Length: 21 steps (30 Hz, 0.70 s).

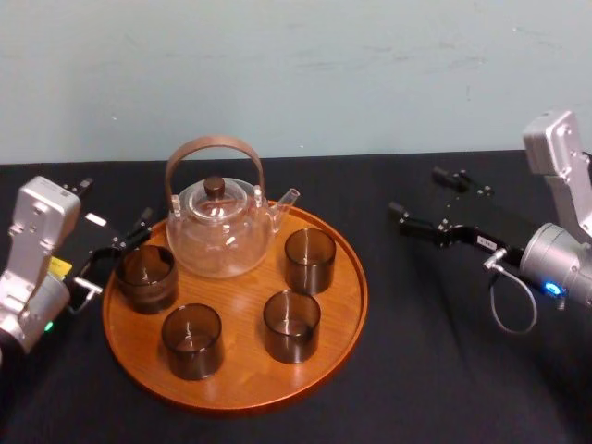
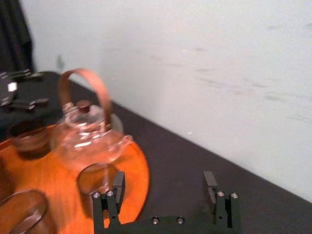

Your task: Pick up the glass from the table and place it on the tray.

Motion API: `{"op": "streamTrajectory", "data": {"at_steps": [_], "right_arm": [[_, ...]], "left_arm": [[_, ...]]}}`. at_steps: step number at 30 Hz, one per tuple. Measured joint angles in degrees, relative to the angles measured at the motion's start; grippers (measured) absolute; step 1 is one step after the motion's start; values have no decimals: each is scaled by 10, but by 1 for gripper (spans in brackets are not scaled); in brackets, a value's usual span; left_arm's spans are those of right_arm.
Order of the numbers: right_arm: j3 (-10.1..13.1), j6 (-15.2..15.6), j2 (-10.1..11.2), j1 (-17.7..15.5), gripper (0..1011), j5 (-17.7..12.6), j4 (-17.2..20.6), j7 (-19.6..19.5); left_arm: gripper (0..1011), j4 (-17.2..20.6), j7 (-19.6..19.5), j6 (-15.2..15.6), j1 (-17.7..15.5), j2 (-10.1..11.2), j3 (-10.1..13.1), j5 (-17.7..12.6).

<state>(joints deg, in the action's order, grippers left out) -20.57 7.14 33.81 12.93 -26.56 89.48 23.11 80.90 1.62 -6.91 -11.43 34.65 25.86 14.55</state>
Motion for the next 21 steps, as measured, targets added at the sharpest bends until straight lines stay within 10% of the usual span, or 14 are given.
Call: {"op": "streamTrajectory", "data": {"at_steps": [21], "right_arm": [[27, -66, -76, -37, 1003, 72, -37, -98]], "left_arm": [[1002, 0, 0, 0, 0, 0, 0, 0]]}}
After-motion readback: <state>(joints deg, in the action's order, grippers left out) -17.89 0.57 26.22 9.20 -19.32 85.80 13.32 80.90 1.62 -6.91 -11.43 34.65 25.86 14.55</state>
